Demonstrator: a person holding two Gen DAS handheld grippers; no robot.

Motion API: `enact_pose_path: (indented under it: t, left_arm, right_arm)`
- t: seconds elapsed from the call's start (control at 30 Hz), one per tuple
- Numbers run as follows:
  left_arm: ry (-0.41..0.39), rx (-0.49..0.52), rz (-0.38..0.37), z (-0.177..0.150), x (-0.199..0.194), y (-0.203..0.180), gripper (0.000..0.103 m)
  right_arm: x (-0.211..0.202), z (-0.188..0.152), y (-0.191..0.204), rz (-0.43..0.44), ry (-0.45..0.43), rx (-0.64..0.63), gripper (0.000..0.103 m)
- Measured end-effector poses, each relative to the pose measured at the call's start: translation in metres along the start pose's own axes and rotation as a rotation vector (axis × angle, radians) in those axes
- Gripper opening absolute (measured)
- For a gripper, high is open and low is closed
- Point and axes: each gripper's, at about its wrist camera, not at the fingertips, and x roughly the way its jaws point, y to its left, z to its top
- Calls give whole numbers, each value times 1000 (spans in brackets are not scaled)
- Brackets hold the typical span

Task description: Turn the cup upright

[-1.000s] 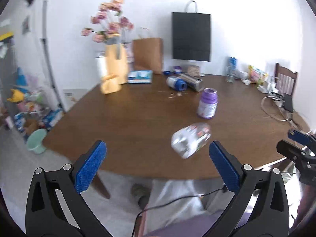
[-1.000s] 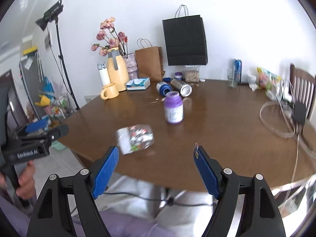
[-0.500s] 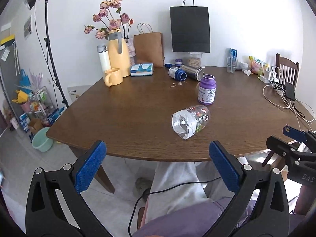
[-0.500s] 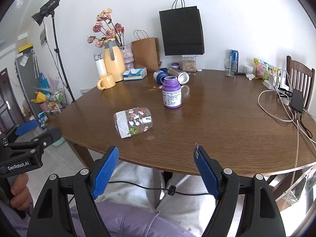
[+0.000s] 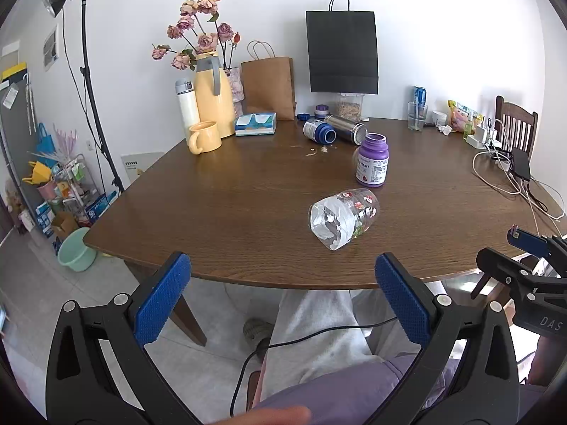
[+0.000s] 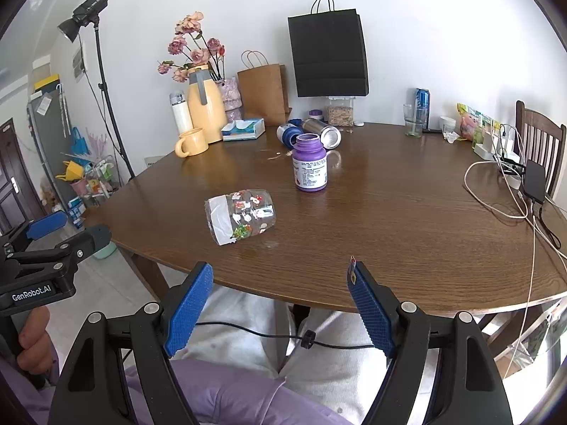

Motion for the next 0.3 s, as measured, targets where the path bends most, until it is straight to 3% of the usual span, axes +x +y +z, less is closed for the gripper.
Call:
enact_pose_path:
  t: [0.3]
  left_arm:
    - [7,-3,9,-2,1,3,103]
  right_arm:
    - [2,1,-2,1,5,2,83]
